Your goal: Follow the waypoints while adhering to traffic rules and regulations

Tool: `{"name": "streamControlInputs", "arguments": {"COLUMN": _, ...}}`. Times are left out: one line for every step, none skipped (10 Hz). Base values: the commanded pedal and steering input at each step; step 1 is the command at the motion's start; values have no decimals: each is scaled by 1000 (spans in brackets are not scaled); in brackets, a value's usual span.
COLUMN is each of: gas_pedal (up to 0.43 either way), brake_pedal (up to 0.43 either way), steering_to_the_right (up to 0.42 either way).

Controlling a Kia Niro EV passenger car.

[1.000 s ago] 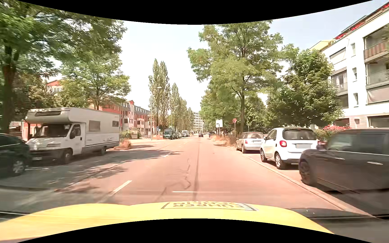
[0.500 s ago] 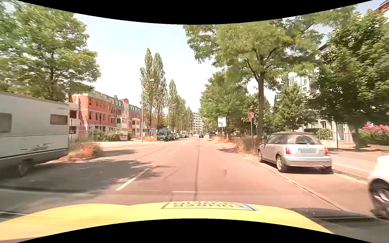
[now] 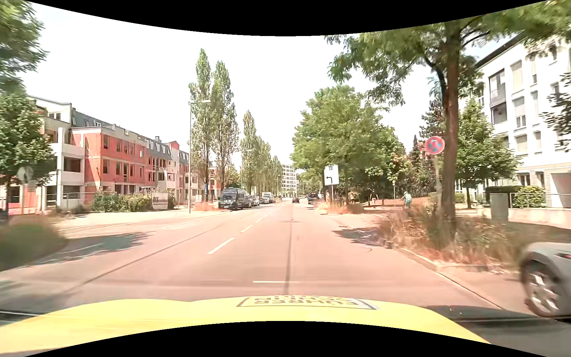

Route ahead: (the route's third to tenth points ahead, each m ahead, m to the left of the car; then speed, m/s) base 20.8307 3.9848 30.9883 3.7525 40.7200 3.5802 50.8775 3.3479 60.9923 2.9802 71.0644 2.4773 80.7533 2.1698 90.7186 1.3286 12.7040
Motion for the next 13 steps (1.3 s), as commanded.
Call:
{"name": "streamControlInputs", "arguments": {"gas_pedal": 39, "brake_pedal": 0, "steering_to_the_right": 1}}
{"name": "streamControlInputs", "arguments": {"gas_pedal": 47, "brake_pedal": 0, "steering_to_the_right": 1}}
{"name": "streamControlInputs", "arguments": {"gas_pedal": 47, "brake_pedal": 0, "steering_to_the_right": 1}}
{"name": "streamControlInputs", "arguments": {"gas_pedal": 47, "brake_pedal": 0, "steering_to_the_right": 1}}
{"name": "streamControlInputs", "arguments": {"gas_pedal": 47, "brake_pedal": 0, "steering_to_the_right": 1}}
{"name": "streamControlInputs", "arguments": {"gas_pedal": 47, "brake_pedal": 0, "steering_to_the_right": 1}}
{"name": "streamControlInputs", "arguments": {"gas_pedal": 47, "brake_pedal": 0, "steering_to_the_right": 1}}
{"name": "streamControlInputs", "arguments": {"gas_pedal": 47, "brake_pedal": 0, "steering_to_the_right": 1}}
{"name": "streamControlInputs", "arguments": {"gas_pedal": 47, "brake_pedal": 0, "steering_to_the_right": 2}}
{"name": "streamControlInputs", "arguments": {"gas_pedal": 47, "brake_pedal": 0, "steering_to_the_right": 2}}
{"name": "streamControlInputs", "arguments": {"gas_pedal": 47, "brake_pedal": 0, "steering_to_the_right": 2}}
{"name": "streamControlInputs", "arguments": {"gas_pedal": 47, "brake_pedal": 0, "steering_to_the_right": 2}}
{"name": "streamControlInputs", "arguments": {"gas_pedal": 47, "brake_pedal": 0, "steering_to_the_right": 1}}
